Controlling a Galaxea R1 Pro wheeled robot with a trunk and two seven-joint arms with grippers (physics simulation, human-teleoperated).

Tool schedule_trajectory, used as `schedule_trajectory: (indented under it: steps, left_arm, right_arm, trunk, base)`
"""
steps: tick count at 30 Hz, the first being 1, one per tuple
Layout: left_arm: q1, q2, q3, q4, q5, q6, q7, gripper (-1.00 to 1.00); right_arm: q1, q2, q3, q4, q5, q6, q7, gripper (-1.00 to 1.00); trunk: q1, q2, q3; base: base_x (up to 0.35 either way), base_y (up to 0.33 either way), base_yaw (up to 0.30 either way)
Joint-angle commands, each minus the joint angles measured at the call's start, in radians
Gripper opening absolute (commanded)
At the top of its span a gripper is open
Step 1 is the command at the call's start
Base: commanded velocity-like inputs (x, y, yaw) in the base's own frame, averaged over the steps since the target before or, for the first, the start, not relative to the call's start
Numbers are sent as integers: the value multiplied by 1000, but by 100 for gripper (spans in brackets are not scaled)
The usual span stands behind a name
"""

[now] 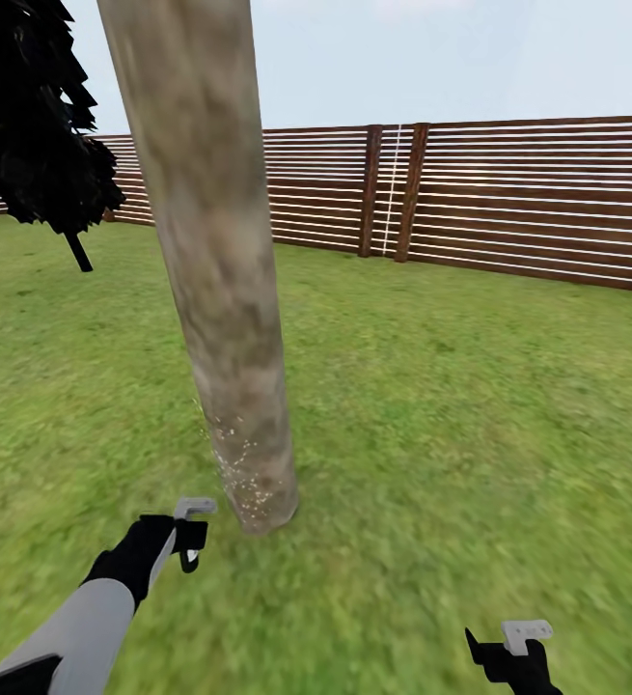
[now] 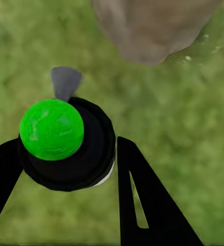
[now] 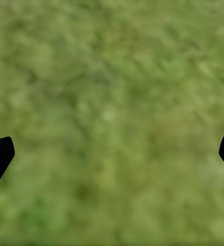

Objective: In the garden, pick up the pesticide atomizer on the floor and spray pesticide onto both trees until each tree trunk is fully covered.

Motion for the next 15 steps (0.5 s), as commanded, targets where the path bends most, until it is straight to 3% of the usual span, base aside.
schedule_trajectory:
  steps: [1,6,9,13,15]
  left_arm:
    - [5,0,-1,0,0,0,1,-100]
    - [49,-2,-2,-8,3,-1,1,-100]
    - [50,-4,2,-15,3,0,2,-100]
    - [62,-8,-2,-3,5,-4,70,-100]
    - [116,-13,0,4,13,-120,92,-100]
  right_arm:
    - [0,0,0,0,0,0,0,100]
    - [0,0,0,0,0,0,0,100]
    - [0,0,0,0,0,0,0,100]
    - [0,1,1,0,1,0,0,100]
    - [0,1,2,1,2,1,0,100]
  trunk:
    - [0,0,0]
    - [0,0,0]
    - [0,0,0]
    - [0,0,0]
    - [0,0,0]
  base:
    - [12,11,0]
    - [20,2,0]
    - [272,0,0]
    - [99,0,0]
    - [7,0,0]
